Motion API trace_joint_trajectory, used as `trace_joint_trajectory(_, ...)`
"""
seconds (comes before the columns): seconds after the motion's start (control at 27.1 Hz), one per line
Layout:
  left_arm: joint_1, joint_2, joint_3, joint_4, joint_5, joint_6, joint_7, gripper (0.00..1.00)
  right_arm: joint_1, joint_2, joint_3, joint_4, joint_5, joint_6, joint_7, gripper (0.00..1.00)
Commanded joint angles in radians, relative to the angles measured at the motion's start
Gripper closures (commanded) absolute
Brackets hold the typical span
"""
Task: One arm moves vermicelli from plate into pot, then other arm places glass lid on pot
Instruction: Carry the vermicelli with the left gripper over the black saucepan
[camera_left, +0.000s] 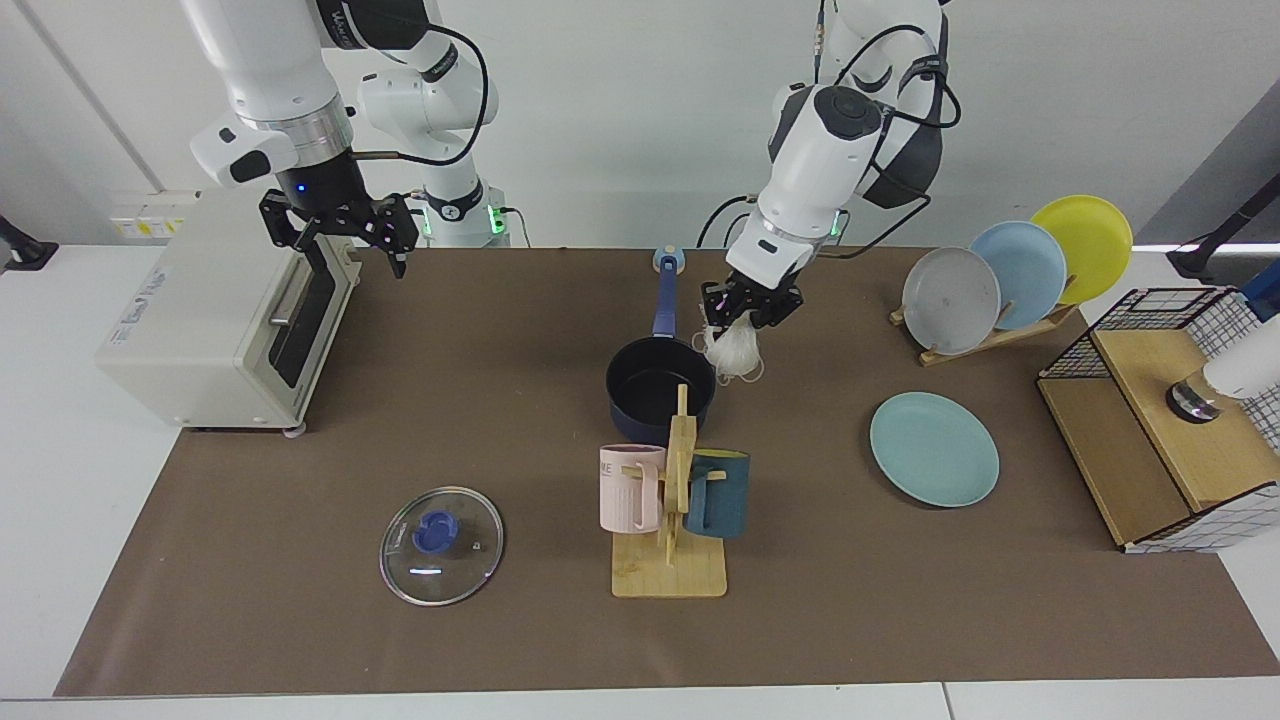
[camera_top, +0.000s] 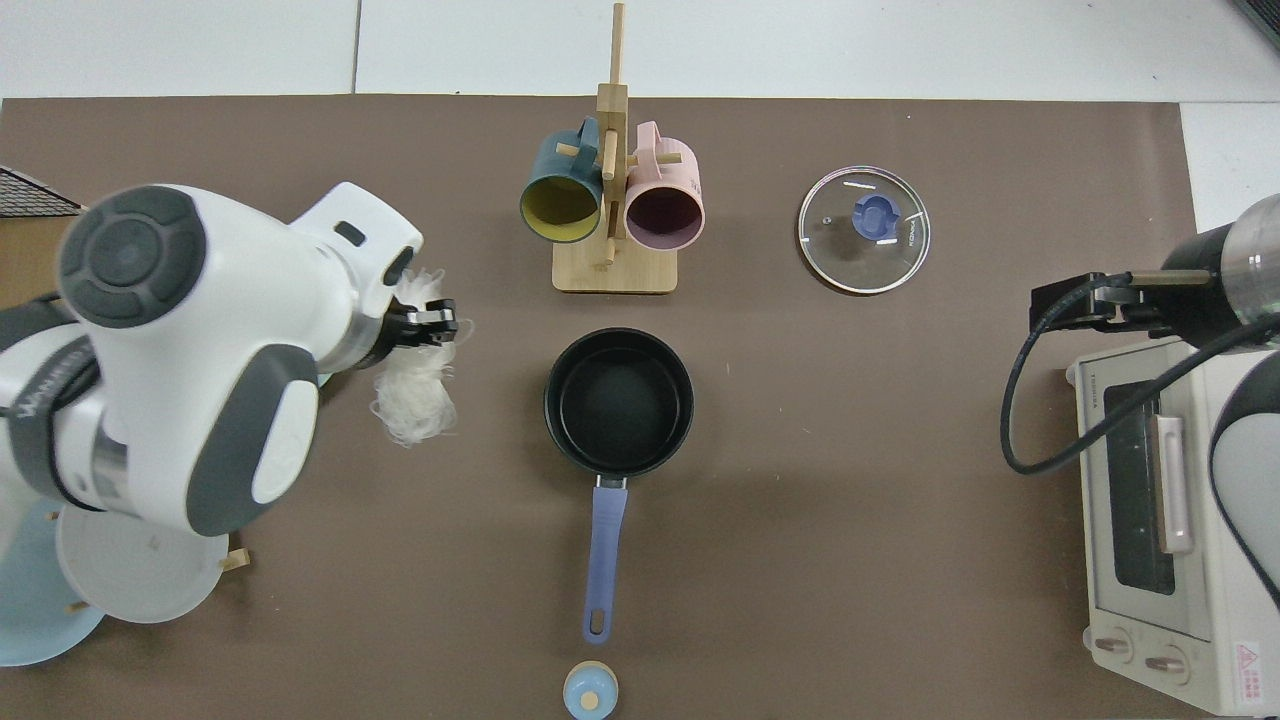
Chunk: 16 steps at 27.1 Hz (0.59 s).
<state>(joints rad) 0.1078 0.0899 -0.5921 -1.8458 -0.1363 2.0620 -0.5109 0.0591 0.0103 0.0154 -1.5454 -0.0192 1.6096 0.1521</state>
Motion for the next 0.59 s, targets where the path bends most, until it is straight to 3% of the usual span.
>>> trace_joint_trajectory(0.0, -0.011, 0.076, -0.041, -0.036, -0.016, 0.115, -0.060, 1.00, -0.010, -0.012, -0.002, 0.005, 0.010, -0.004, -0.039, 0.00)
trace_joint_trajectory(0.26, -0.031, 0.134, -0.078, -0.113, -0.006, 0.276, -0.071, 1.00, -0.010, 0.072, -0.003, 0.109, -0.007, -0.046, -0.037, 0.00)
trace_joint_trajectory(0.55, -0.040, 0.214, -0.078, -0.115, 0.040, 0.339, -0.084, 1.00, -0.008, 0.339, 0.001, 0.372, -0.025, -0.077, -0.032, 0.01)
